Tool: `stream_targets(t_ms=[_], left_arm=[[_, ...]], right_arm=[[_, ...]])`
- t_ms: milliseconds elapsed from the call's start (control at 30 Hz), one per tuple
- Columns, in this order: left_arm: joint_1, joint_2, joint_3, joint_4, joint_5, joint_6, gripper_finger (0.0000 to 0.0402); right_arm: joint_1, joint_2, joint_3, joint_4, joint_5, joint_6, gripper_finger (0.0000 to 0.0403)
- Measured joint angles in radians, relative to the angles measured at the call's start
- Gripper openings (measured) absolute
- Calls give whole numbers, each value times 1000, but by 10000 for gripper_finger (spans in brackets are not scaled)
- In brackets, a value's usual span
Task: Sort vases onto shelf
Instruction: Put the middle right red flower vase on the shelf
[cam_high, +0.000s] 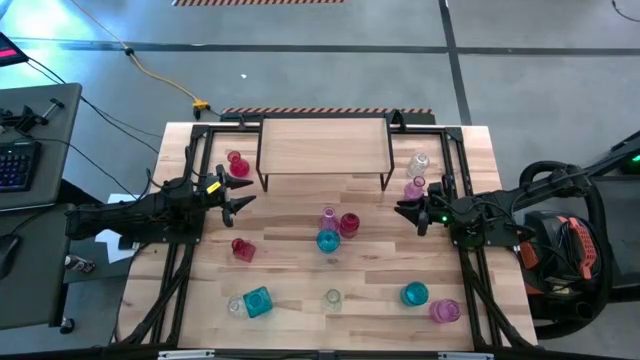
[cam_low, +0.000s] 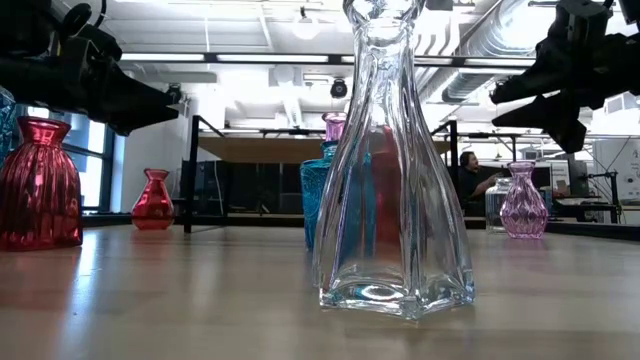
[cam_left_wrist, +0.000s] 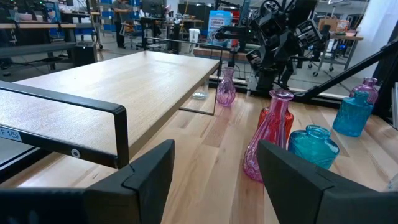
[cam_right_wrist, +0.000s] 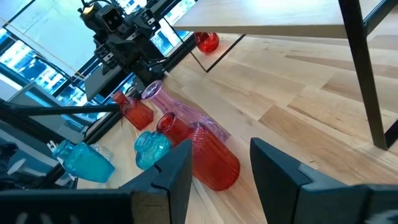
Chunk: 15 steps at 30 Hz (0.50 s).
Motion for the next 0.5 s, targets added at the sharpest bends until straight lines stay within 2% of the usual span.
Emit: stream_targets(t_ms=[167,400,500], left_arm=[[0,0,0,0,0,0,221],[0,0,0,0,0,0,221],[0,0,0,0,0,0,221]], right_arm=[[0,0,0,26,0,27,142],[0,0,1,315,-1,2,142],[0,0,30,382,7,2,142]])
